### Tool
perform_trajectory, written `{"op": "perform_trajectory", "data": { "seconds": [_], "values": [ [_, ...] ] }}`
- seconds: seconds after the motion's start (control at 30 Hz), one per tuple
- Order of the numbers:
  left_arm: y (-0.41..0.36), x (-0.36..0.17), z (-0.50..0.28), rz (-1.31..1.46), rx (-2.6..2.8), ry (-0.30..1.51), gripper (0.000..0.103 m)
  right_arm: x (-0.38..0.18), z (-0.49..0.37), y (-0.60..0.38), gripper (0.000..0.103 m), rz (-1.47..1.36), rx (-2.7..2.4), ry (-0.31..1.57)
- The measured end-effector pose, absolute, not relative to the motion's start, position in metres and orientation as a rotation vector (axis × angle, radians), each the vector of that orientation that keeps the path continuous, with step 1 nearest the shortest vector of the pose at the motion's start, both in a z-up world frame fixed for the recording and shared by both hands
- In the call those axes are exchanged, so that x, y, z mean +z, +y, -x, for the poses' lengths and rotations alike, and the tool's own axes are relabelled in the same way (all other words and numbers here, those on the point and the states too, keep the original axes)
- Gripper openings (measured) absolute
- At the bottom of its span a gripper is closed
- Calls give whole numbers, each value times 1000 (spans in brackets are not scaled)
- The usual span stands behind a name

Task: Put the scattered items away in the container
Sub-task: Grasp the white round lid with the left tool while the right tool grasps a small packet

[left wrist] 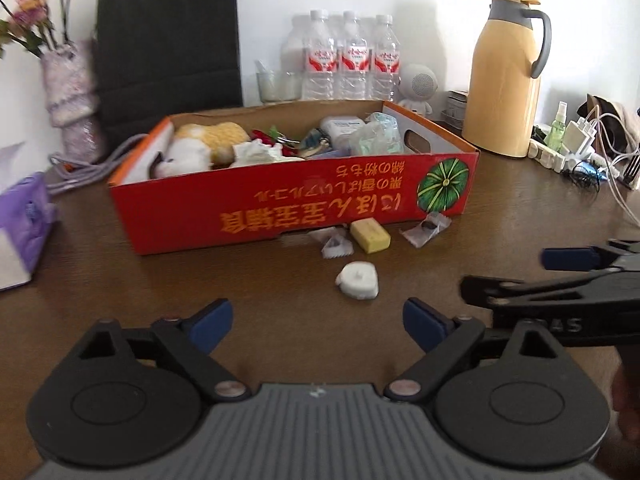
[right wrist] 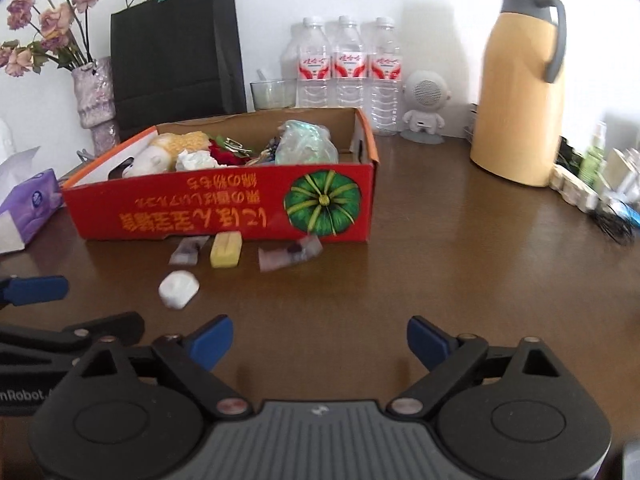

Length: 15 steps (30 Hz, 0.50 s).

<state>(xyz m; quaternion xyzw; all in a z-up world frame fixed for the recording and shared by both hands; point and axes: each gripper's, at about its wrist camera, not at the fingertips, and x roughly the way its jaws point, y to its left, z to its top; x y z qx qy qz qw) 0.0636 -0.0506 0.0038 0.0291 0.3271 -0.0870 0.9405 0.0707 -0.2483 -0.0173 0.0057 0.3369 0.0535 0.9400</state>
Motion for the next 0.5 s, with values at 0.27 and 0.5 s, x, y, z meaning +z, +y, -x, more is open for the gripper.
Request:
{"op": "perform_trajectory", "data": {
  "seconds": [0.27, 0.5],
  "values": [
    [-41, -4, -79, -25, -181, 722, 81, -12, -122, -242, 85, -8, 178, 680],
    [-49, -6, -89, -37, -225, 735, 73, -25, -145, -230, 47, 45, 193, 700]
  ]
}}
